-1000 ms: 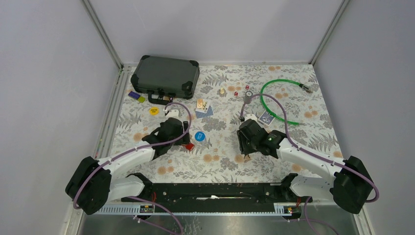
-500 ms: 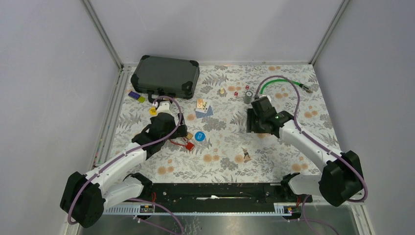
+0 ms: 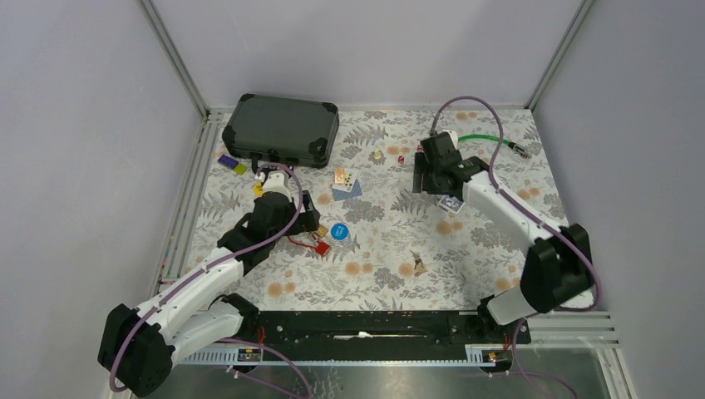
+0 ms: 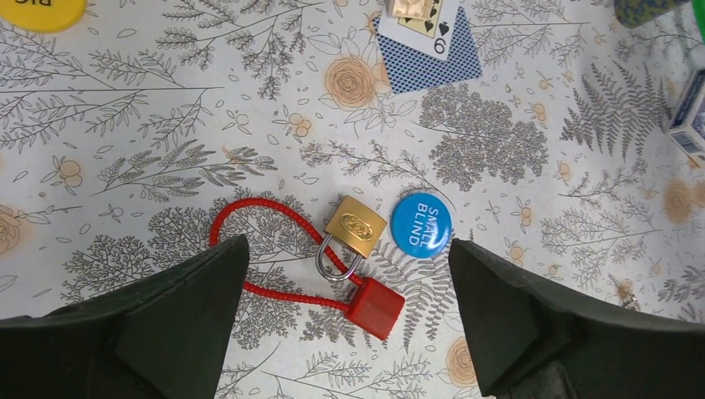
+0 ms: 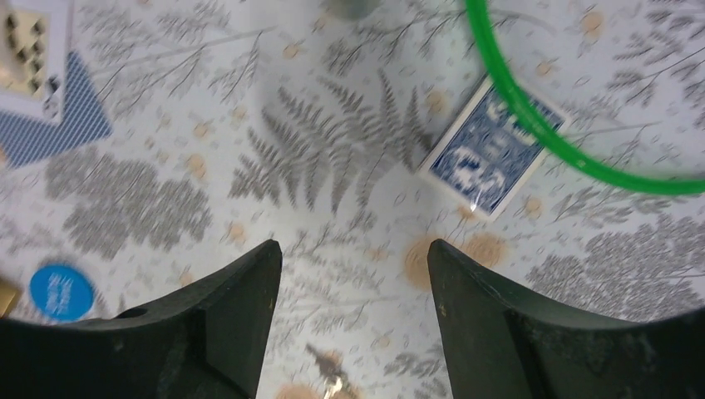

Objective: Lock with the key
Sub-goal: Pick up the lock from the center of the board.

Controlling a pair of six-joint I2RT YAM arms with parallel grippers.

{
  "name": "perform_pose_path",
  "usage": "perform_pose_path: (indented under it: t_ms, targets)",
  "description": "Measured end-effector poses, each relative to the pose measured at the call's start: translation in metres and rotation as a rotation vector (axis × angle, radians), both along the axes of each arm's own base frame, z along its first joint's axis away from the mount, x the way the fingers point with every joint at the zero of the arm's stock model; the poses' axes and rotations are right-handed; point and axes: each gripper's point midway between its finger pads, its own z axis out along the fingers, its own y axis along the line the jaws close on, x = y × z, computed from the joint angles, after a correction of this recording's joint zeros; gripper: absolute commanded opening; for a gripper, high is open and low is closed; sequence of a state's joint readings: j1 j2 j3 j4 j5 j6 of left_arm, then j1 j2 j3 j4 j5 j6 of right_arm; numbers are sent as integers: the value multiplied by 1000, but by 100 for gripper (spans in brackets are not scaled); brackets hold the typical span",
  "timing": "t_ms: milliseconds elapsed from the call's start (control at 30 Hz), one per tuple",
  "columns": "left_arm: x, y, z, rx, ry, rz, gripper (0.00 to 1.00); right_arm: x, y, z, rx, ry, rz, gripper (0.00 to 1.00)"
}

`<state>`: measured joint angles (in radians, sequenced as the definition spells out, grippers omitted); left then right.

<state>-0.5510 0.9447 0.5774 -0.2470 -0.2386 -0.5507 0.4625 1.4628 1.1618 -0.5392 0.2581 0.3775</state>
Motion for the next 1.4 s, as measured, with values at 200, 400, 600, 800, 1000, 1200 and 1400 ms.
perform_pose_path:
  t_ms: [200, 400, 600, 800, 1000, 1200, 1400]
  targets:
    - [-4, -7, 4, -37, 3, -32, 99, 51, -35, -25, -118, 32, -96, 72]
    - [-7, -14, 4, -59, 16, -64, 99, 77, -74, -67, -170, 118, -153, 71]
    - [-8, -18, 7, -72, 16, -81, 99, 100, -89, -98, -189, 168, -128, 69]
    - [-9, -27, 13, -101, 18, -120, 99, 127, -89, -113, -159, 164, -54, 66]
    - [-9, -28, 13, -106, 19, -128, 99, 145, -88, -119, -104, 168, -19, 58]
    - [-8, -30, 16, -114, 9, -132, 99, 143, -89, -127, -83, 205, -15, 47]
    - [-10, -34, 16, -126, 13, -150, 99, 145, -90, -126, -91, 213, -19, 23]
